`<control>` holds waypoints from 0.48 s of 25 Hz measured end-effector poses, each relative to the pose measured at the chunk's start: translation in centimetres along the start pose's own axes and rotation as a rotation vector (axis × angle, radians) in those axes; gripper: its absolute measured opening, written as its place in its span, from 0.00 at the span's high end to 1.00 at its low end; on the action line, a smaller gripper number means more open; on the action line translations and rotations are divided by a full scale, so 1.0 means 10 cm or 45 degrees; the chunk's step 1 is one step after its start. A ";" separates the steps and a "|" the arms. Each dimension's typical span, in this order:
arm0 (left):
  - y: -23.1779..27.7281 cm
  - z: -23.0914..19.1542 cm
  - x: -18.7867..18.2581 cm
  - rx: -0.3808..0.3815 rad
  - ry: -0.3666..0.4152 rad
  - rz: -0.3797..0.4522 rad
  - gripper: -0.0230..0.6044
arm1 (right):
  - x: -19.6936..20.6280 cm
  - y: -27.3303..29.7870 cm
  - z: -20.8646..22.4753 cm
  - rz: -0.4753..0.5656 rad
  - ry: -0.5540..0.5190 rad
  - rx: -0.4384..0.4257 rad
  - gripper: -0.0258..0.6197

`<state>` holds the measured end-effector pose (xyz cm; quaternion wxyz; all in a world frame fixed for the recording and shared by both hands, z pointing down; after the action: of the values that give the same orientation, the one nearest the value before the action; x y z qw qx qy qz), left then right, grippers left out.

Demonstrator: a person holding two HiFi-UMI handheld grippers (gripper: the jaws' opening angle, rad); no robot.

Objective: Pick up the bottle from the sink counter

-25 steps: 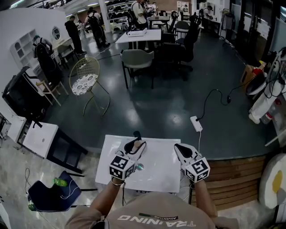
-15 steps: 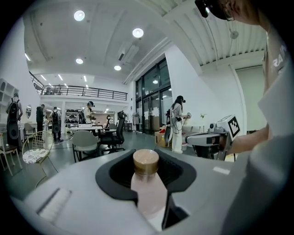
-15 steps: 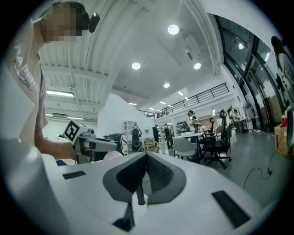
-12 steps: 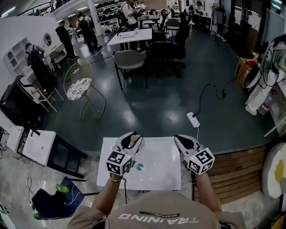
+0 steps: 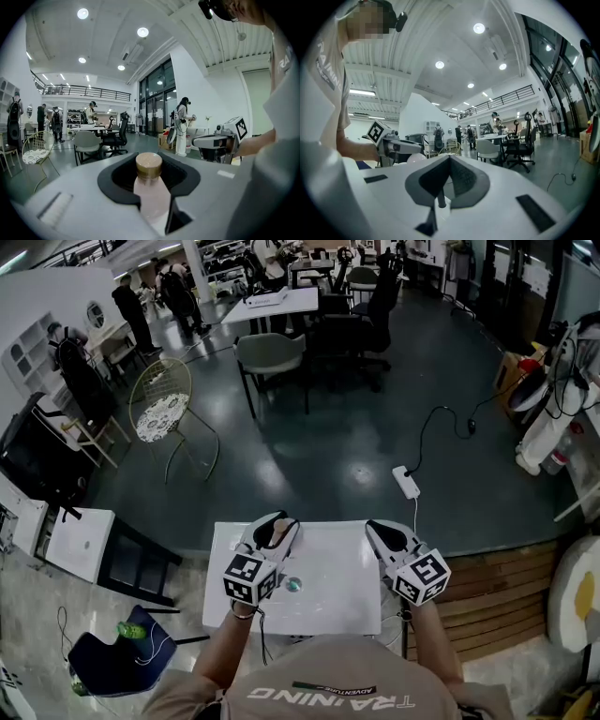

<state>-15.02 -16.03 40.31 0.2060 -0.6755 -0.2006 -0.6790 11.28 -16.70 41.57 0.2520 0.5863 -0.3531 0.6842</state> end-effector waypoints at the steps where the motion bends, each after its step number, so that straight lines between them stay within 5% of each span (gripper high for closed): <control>1: 0.01 -0.01 0.02 -0.002 -0.003 -0.004 0.75 | 0.01 0.00 0.00 -0.005 -0.001 0.000 0.95; 12: 0.07 -0.07 0.06 -0.003 -0.030 0.016 0.75 | 0.04 0.03 0.02 -0.026 -0.018 0.015 0.95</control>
<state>-15.25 -16.99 40.92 0.2072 -0.6850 -0.1980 -0.6698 11.09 -17.06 41.87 0.2530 0.5962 -0.3449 0.6794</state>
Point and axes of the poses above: the fingertips, and each gripper's own axes: y forward along the fingers, z to its right, x out of its underside, the point moved 8 cm from there along -y, backward along the fingers, and after that the axes turned 12 degrees about z, right-handed, at the moved point
